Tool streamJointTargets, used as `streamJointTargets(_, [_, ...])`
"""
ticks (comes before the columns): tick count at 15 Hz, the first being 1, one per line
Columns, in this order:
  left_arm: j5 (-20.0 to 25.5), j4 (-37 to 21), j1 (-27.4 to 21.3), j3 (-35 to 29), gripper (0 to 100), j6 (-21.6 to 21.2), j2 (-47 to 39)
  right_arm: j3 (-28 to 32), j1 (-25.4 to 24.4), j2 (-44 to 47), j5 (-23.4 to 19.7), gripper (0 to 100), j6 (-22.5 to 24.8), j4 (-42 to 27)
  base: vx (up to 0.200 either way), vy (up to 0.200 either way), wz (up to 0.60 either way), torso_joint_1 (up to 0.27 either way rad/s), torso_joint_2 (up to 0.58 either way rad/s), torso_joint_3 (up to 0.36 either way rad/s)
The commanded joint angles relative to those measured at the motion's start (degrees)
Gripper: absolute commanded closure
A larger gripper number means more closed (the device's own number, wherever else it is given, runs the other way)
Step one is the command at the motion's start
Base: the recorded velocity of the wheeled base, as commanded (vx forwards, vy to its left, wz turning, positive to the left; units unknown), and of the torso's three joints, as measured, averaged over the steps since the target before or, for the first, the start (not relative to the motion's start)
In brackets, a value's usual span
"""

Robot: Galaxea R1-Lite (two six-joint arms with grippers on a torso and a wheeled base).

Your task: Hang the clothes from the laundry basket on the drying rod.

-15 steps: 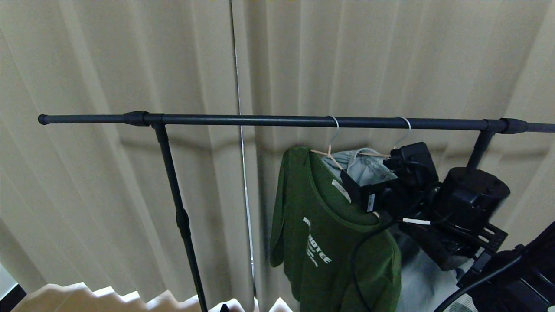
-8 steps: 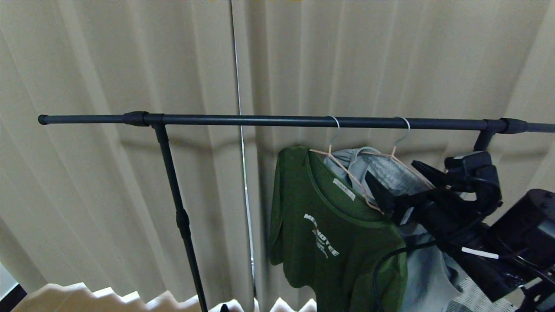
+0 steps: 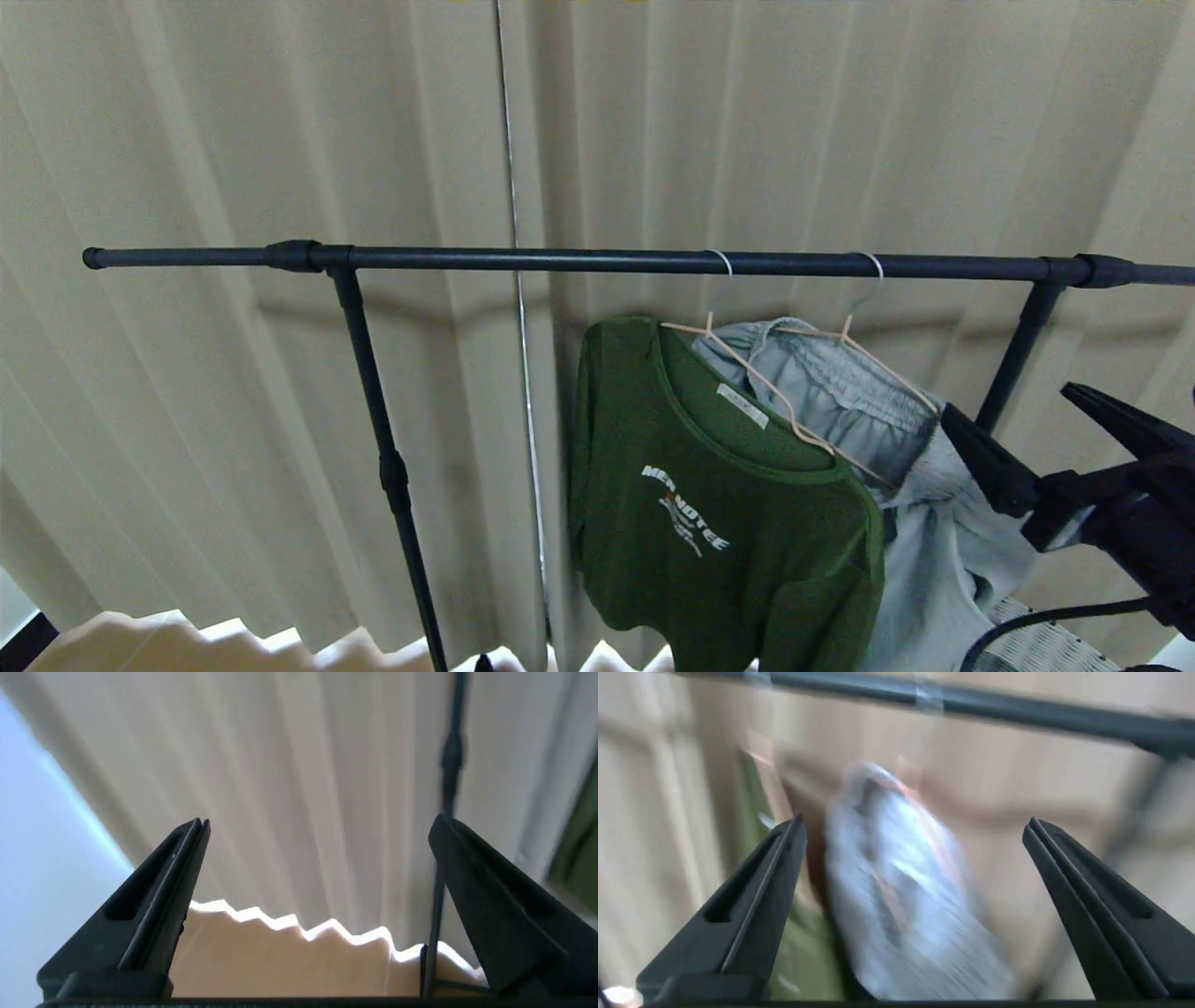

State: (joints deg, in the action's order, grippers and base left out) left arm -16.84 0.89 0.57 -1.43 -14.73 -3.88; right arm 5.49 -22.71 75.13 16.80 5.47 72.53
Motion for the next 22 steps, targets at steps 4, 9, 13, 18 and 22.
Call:
streamJointTargets(4, [9.28, 3.15, -0.49, 1.43, 0, 1.72, 3.79, -1.27, 9.0, -29.43, 0.16, 0, 0.06, -40.1, 0.0, 0.0, 0.0, 0.0, 0.0, 0.0])
streamJointTargets(9, [16.04, 4.12, -0.49, 1.43, 0, 8.4, 3.79, 4.09, 16.38, -57.11, 0.08, 0, -0.2, -83.26, 0.0, 0.0, 0.0, 0.0, 0.0, 0.0])
streamJointTargets(13, [15.87, 3.94, -0.49, 1.43, 0, 9.01, 3.79, 4.01, 23.24, -68.63, -0.36, 0, -0.9, -89.41, 0.0, 0.0, 0.0, 0.0, 0.0, 0.0])
streamJointTargets(18, [15.69, 3.33, -0.49, 1.43, 0, 14.99, 3.79, 1.11, 22.62, -75.13, -11.35, 0, -5.65, -84.05, 0.0, 0.0, 0.0, 0.0, 0.0, 0.0])
streamJointTargets(22, [15.6, 3.33, -0.49, 1.43, 0, 14.9, 3.88, -5.49, 22.62, -75.13, -20.05, 0, -4.95, -72.45, 0.0, 0.0, 0.0, 0.0, 0.0, 0.0])
